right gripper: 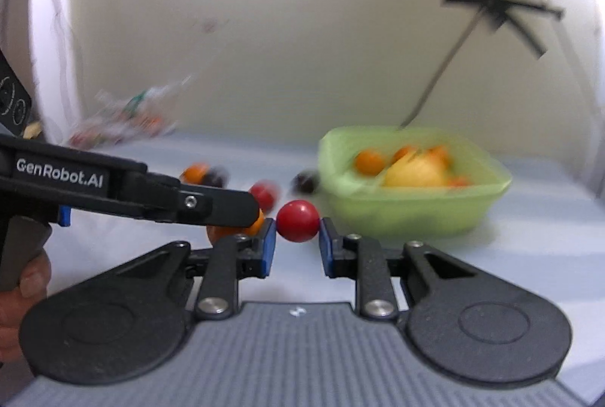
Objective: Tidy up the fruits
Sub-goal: 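Carry both fruits over the green bowl and open both tools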
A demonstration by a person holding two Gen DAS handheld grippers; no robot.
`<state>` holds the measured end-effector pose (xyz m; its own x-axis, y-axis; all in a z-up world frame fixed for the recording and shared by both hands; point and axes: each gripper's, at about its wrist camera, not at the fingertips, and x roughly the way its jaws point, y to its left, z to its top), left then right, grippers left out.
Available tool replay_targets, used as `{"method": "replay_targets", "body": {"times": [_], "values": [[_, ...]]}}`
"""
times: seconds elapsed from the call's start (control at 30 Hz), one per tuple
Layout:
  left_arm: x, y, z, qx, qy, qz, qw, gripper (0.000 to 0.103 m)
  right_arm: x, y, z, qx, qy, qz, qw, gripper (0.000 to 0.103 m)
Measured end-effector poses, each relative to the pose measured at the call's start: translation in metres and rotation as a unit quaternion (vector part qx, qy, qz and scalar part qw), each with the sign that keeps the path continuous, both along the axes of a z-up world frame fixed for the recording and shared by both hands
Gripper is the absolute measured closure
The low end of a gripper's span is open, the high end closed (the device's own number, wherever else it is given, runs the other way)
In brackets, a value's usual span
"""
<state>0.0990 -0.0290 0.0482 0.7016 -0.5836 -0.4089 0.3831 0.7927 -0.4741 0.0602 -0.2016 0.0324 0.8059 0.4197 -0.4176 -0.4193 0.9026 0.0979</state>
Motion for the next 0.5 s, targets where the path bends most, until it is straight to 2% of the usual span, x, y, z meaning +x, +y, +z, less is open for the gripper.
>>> {"method": "replay_targets", "body": {"times": [0.17, 0.3, 0.43, 0.47, 0.5], "values": [[0.054, -0.036, 0.016, 0.008, -0.008, 0.002, 0.9999, 0.067, 0.041, -0.029, 0.014, 0.02, -0.038, -0.056, 0.998, 0.076], [0.095, -0.043, 0.0, 0.013, 0.032, 0.053, 0.998, 0.067, 0.076, -0.037, 0.008, 0.023, -0.042, -0.082, 0.996, 0.076], [0.114, -0.041, -0.016, 0.02, 0.063, 0.081, 0.9945, 0.067, 0.099, -0.05, -0.005, 0.044, -0.03, -0.107, 0.993, 0.073], [0.115, -0.042, -0.018, 0.026, 0.063, 0.08, 0.9945, 0.065, 0.103, -0.055, -0.009, 0.052, -0.023, -0.111, 0.992, 0.067], [0.115, -0.044, -0.02, 0.033, 0.061, 0.078, 0.9946, 0.061, 0.105, -0.058, -0.012, 0.056, -0.014, -0.117, 0.991, 0.05]]}}
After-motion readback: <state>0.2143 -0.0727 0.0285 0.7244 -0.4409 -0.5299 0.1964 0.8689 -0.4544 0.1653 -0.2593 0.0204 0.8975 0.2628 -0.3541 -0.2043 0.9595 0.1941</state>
